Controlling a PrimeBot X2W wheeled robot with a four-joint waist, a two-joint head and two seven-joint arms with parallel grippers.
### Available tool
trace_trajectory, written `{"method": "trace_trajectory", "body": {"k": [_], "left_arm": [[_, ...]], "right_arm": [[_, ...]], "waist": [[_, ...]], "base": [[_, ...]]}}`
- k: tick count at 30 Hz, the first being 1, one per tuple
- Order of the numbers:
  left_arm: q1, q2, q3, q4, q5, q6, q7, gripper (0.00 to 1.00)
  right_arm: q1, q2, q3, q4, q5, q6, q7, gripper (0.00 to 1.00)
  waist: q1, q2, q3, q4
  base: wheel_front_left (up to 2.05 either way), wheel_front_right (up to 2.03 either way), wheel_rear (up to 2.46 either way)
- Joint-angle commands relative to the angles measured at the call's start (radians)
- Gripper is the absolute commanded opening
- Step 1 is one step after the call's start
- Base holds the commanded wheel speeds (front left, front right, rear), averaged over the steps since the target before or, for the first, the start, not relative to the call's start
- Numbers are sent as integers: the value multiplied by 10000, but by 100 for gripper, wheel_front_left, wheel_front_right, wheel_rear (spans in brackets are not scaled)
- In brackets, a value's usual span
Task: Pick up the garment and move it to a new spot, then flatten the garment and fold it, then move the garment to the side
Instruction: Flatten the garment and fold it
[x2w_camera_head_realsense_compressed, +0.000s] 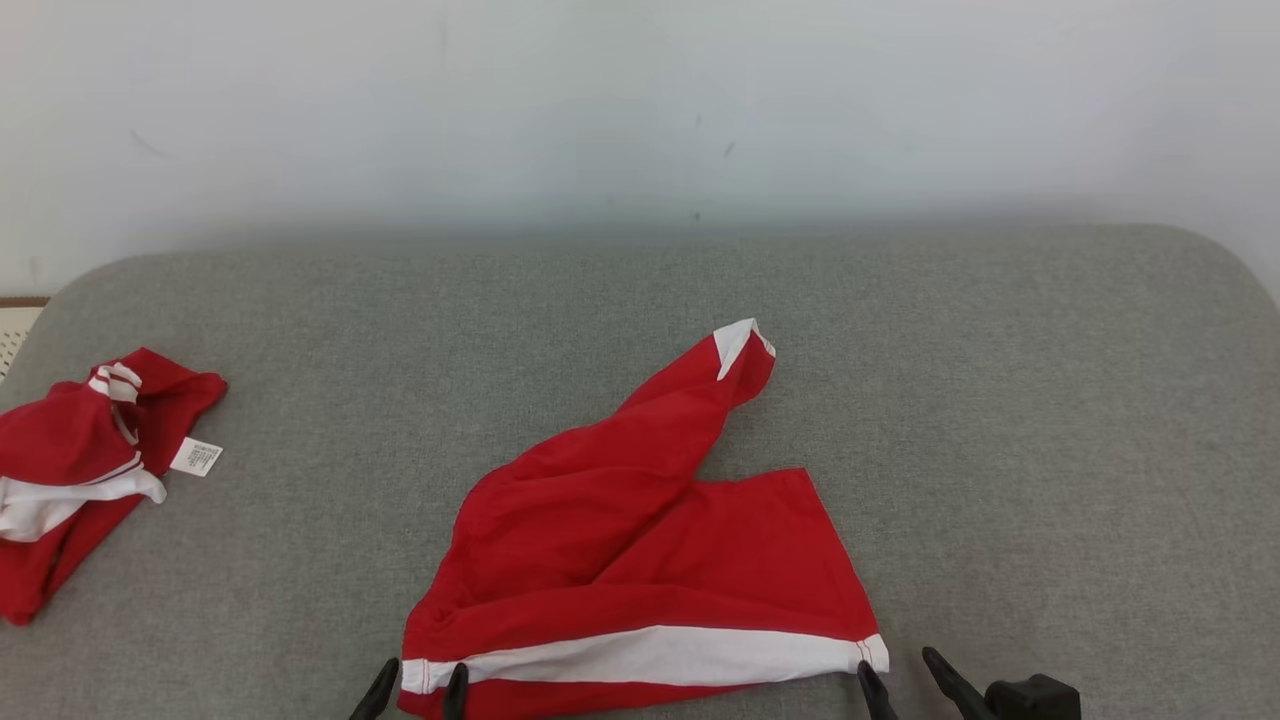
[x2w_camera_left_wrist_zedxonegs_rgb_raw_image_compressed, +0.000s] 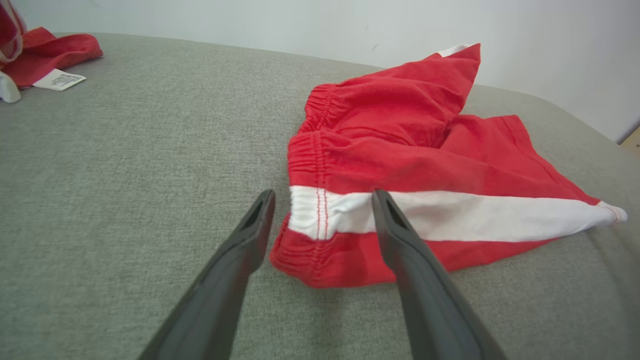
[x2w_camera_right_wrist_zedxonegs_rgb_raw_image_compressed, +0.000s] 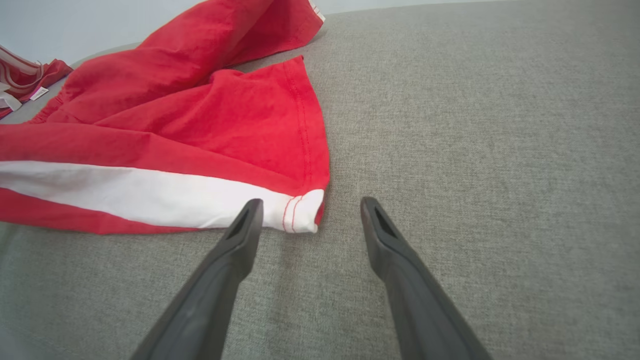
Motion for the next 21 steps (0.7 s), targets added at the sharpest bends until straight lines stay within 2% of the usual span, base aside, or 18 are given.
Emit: {"method": "trace_trajectory", "body": {"k": [1, 13, 14, 15, 17, 21], "left_arm": [[-119, 10, 5, 133, -59, -58, -47, 100], [-866, -76, -132, 1084, -224, -223, -58, 100], [-862, -83, -197, 1098, -245, -262, -58, 100], [-868, -95, -194, 1008, -283, -292, -59, 45], [-793, -88, -274, 969, -295, -317, -57, 0], [-662, -81, -299, 751, -200, -371, -60, 0]], "right_arm": [[-113, 20, 88, 114, 36, 5, -81, 100], [-1002, 245, 496, 1537, 198, 5, -472, 100], [-1051, 248, 542, 1611, 211, 5, -491, 72], [-1103, 248, 584, 1676, 242, 5, -553, 26], [-1192, 246, 687, 1831, 308, 5, -649, 0], [-1311, 252, 777, 2056, 397, 5, -810, 0]], "waist": [[0, -1, 73, 40], [0, -1, 318, 204], [0, -1, 312, 202], [0, -1, 309, 202], [0, -1, 290, 200], [0, -1, 252, 208]], "base": [[0, 0, 0], [0, 0, 0], [0, 0, 0], [0, 0, 0], [0, 0, 0], [0, 0, 0]]}}
